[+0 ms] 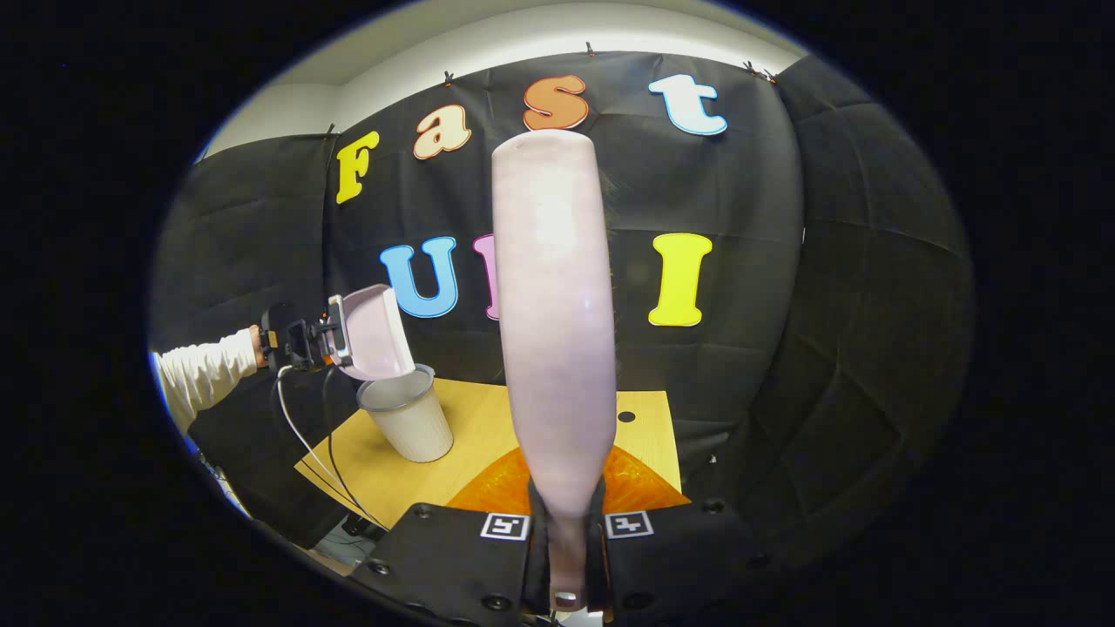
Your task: Pick up the small broom and dustpan from the desktop, sweep the trash into the dustpan with the broom, and then empty the trash into the garbage bin.
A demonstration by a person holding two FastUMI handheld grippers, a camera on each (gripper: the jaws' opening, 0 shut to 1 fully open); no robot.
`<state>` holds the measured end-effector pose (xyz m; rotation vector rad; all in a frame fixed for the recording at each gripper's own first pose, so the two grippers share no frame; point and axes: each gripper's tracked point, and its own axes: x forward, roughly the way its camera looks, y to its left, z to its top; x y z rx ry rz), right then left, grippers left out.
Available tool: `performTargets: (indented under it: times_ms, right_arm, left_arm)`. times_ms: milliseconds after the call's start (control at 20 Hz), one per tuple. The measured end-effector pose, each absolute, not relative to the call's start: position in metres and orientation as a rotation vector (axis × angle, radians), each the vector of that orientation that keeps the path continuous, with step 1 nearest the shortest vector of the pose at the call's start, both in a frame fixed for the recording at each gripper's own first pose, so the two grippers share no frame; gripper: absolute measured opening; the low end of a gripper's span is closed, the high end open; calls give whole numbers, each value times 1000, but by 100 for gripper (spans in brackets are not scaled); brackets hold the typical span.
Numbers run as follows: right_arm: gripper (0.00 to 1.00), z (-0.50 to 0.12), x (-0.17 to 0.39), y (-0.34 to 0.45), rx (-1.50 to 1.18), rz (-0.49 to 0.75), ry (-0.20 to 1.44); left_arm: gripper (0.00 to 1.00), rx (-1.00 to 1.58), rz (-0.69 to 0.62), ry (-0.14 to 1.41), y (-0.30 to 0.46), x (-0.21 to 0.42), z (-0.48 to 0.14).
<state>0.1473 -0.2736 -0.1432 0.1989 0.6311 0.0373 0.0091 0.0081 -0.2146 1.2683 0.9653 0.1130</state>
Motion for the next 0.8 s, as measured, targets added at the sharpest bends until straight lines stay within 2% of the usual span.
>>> performTargets:
  times_ms: [150,300,500,650,800]
  right_arm:
    - [17,-146,152,-259,198,81,631]
    - [17,-156,161,-242,196,131,637]
    - [17,-191,176,-210,250,167,669]
    - [17,-245,187,-182,310,105,712]
    - [17,-339,176,-138,416,78,899]
  left_arm:
    - [24,1099,111,873,-25,11,-218]
    - [24,847,67,878,-70,1,-235]
    - [23,534,20,946,-135,-51,-277]
    - [23,262,61,1035,-170,-84,-320]
    - [23,64,98,1180,-197,-109,-377]
